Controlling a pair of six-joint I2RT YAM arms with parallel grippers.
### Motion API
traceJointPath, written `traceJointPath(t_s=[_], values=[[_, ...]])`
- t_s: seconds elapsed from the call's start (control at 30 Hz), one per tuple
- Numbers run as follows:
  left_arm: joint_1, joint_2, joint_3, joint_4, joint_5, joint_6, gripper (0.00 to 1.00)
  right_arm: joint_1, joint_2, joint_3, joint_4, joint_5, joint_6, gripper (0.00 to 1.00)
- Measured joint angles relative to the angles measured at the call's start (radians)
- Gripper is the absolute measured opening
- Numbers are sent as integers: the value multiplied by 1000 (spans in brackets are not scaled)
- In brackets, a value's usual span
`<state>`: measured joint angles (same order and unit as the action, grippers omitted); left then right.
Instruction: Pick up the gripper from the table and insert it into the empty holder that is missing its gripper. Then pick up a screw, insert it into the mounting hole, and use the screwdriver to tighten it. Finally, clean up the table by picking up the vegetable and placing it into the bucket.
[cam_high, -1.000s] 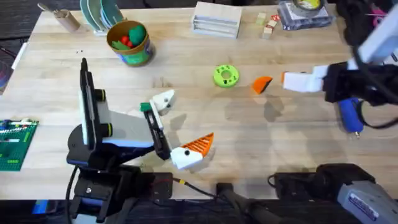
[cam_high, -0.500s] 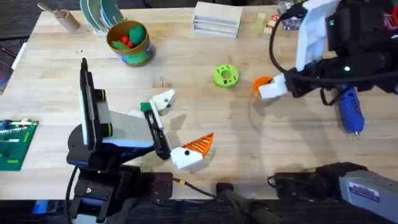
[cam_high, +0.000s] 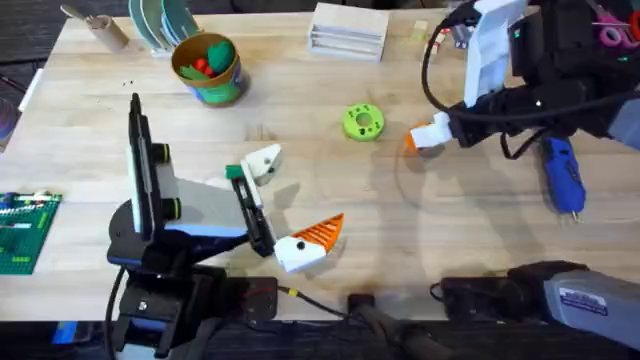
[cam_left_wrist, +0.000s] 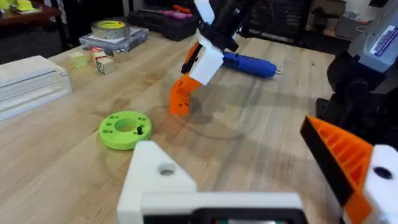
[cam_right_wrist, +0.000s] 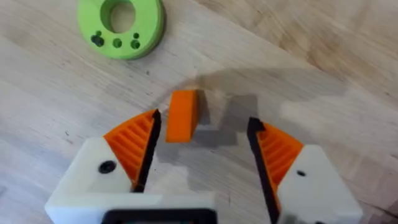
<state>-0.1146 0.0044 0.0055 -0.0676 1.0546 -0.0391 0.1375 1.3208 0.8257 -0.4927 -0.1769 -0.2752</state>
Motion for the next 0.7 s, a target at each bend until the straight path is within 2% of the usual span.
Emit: traceJointPath(t_s=[0.1,0.23,0.4,0.47,0.5,0.67,0.7], values=[[0,0,0,0,0,0,993,0,2,0,0,-9,-2,801],[0,0,0,0,0,0,993,2,20,0,-3,-12,-3,775],[0,0,0,0,0,0,993,6,29,0,-2,-15,-2,652],[0,0,0,0,0,0,993,8,29,0,-1,-15,-2,638],[0,0,0,0,0,0,993,8,29,0,-1,-16,-2,589],[0,0,0,0,0,0,993,8,29,0,0,-23,4,133],[0,0,0,0,0,0,993,8,29,3,-2,-23,5,17]])
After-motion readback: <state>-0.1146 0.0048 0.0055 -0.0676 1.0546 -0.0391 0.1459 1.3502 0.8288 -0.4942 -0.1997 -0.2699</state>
